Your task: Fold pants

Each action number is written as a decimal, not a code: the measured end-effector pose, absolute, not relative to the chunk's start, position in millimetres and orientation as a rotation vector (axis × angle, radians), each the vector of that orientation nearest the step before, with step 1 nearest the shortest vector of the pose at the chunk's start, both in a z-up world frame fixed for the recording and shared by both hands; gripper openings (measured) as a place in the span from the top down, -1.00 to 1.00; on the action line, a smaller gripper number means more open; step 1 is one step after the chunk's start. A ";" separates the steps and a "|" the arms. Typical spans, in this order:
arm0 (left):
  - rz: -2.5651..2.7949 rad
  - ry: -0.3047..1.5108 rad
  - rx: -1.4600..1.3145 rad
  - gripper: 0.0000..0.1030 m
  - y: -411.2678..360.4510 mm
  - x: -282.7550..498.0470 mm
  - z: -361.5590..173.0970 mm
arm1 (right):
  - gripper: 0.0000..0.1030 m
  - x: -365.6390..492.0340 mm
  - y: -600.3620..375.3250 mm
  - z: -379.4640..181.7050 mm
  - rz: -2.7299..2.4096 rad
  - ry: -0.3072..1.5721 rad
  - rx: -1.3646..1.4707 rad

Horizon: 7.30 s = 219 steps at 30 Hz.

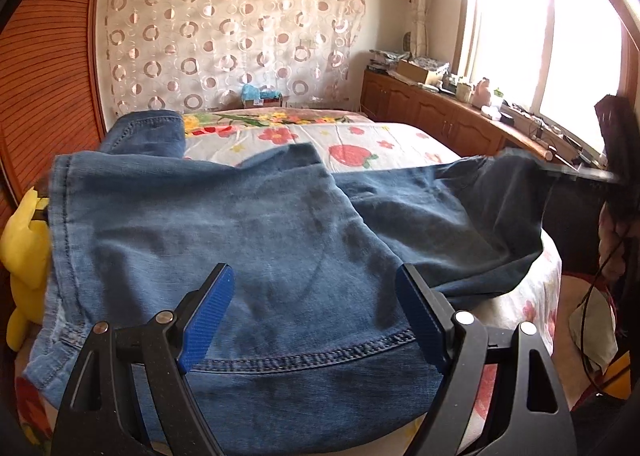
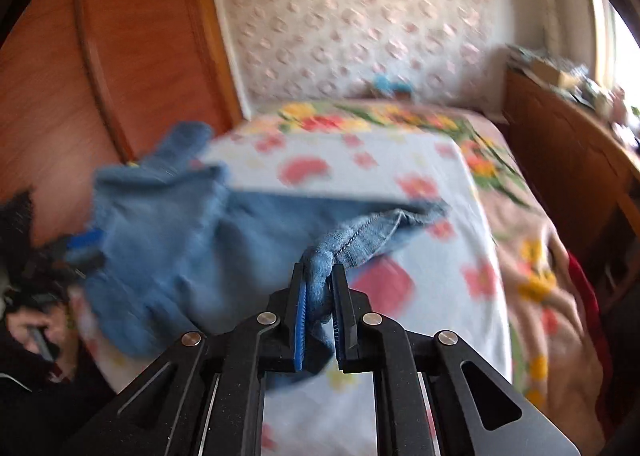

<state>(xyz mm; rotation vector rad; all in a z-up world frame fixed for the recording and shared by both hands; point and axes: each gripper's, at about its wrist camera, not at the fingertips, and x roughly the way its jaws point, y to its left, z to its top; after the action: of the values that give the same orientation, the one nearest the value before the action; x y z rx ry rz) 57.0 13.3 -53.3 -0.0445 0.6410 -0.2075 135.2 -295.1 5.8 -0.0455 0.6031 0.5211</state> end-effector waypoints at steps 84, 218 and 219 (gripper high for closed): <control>-0.121 0.465 -0.100 0.75 111.3 -13.2 8.6 | 0.94 183.5 16.0 97.0 0.965 0.375 -0.320; -0.359 0.746 0.141 0.62 -75.9 266.2 -24.0 | -0.05 143.7 -358.0 -44.1 0.344 0.724 0.069; -0.364 0.737 0.134 0.45 -74.7 260.1 -23.3 | -0.05 143.4 -357.5 -43.4 0.340 0.722 0.064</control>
<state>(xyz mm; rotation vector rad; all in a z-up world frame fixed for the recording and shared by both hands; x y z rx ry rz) 260.1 -74.7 -23.3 0.1345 0.7368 -0.3639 143.4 -357.5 -43.4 0.0641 0.7215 0.3398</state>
